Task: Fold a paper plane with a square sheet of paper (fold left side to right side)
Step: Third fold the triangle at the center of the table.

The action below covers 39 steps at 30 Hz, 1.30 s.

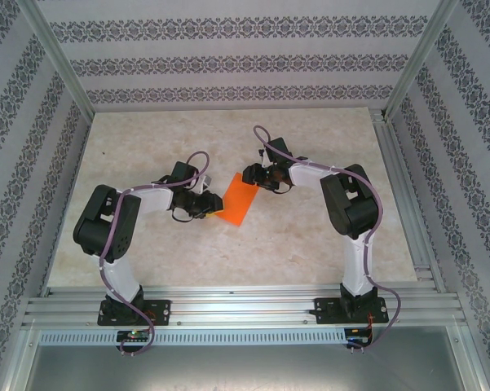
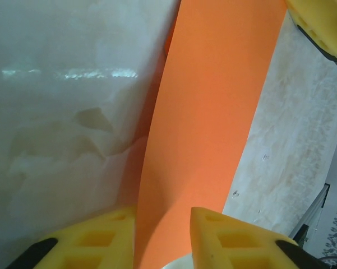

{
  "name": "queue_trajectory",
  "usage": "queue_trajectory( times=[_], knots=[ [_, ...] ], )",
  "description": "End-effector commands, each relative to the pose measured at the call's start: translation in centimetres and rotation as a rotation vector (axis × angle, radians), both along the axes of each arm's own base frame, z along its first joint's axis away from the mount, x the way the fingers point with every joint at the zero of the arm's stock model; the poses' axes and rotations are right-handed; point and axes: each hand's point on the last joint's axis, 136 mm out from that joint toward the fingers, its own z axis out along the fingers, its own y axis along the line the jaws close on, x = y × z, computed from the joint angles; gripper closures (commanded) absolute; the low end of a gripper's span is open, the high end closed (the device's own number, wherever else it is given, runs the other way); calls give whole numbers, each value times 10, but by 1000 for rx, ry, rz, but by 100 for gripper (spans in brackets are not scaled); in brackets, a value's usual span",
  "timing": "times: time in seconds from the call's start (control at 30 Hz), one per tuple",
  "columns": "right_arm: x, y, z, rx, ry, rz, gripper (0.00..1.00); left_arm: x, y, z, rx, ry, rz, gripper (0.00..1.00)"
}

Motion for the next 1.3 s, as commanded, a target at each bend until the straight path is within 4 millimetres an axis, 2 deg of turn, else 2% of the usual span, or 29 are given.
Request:
queue_trajectory(
  times=[0.0,0.2,0.3,0.4,0.53,0.67,0.83,1.13,1.27],
  knots=[
    [-6,-12,-14,-26,25,-2,46,11,-7,21,-31,-74,-9,76],
    [-4,-13,37,-6,-89,33,39,12,-9,35,-24,-106,3,90],
    [-19,-17,57,-3,-105,37,38,11,-12,37,-14,-114,1,91],
    [-45,-11,63,60,-68,35,37,8,-13,36,0,-116,-3,92],
    [-75,17,61,188,2,20,37,5,-17,33,17,-113,-19,90],
    [-89,39,57,257,10,39,37,6,-21,35,2,-117,-24,79],
    [-94,42,44,233,-59,81,38,11,-23,42,-8,-132,-8,67],
    [-94,45,32,243,-150,122,38,23,-35,47,-60,-133,1,65],
    [-90,43,36,276,-149,104,40,28,-38,48,-74,-135,6,69]
  ],
)
